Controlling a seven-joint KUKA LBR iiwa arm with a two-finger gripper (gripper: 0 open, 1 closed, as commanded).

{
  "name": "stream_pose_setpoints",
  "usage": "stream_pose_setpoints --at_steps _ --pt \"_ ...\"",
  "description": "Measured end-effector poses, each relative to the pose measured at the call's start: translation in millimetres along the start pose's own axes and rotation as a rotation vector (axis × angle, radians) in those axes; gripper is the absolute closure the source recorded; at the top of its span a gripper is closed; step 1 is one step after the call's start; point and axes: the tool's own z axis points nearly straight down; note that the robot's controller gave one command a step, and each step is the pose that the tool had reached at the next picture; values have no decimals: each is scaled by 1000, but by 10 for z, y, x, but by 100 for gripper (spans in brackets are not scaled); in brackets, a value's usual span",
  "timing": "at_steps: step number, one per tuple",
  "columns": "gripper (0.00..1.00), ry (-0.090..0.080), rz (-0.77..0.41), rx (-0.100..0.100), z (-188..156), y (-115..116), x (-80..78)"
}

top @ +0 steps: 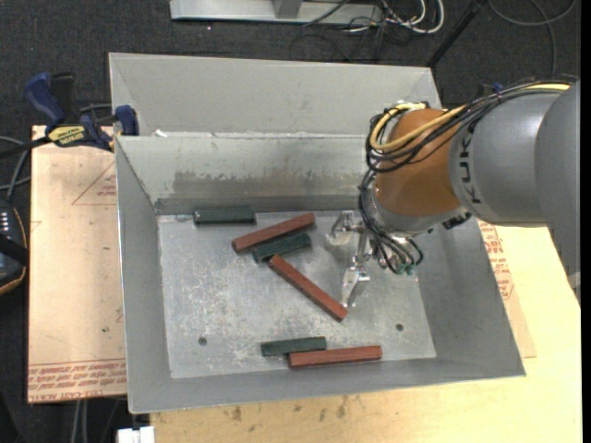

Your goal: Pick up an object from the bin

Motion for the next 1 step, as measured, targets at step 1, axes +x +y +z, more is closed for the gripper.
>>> stream_pose_setpoints --at_steps 1 --pt "0 5 66 2 -168 331 -81"
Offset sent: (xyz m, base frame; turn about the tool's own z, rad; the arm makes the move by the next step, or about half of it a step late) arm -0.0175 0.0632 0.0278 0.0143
